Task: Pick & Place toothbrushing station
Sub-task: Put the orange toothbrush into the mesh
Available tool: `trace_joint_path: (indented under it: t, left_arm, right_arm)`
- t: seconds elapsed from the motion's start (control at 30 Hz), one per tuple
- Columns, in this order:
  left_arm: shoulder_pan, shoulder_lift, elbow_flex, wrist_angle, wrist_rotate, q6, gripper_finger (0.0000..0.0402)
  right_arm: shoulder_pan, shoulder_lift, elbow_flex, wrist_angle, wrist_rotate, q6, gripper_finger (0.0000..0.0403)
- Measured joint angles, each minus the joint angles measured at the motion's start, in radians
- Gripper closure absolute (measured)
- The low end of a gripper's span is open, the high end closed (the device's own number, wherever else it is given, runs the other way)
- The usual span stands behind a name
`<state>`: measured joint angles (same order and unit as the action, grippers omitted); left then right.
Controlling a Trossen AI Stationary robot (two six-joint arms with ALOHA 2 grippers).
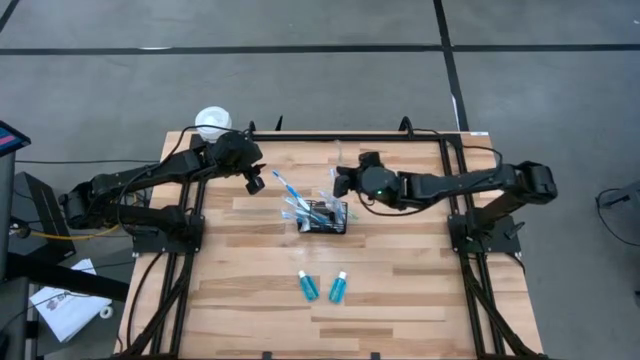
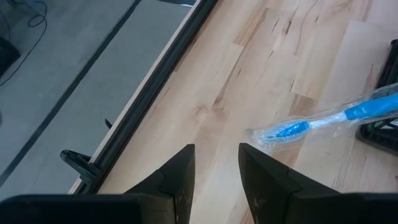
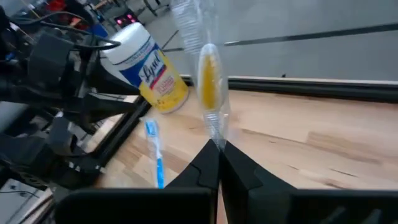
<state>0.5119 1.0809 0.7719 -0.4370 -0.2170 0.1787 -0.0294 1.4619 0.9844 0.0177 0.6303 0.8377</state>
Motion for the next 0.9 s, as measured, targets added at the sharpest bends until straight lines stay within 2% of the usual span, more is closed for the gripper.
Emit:
trace_joint_path:
  t: [0.43, 0.6, 0.9]
  left_arm:
    - [0.0, 0.0, 0.0, 0.001, 0.0, 0.008, 0.0284]
    - [0.0, 0.0, 0.0, 0.001, 0.001, 0.008, 0.0284]
    - [0.0, 0.0, 0.0, 0.005, 0.001, 0.008, 0.0284]
  right_arm:
    - [0.012, 0.017, 0.001, 0.03, -0.065, -0.025, 0.0403]
    - [0.045, 0.017, 0.001, -0.03, -0.064, -0.021, 0.0403]
    - [0.089, 0.063, 0.0, -0.026, -0.063, 0.002, 0.0403]
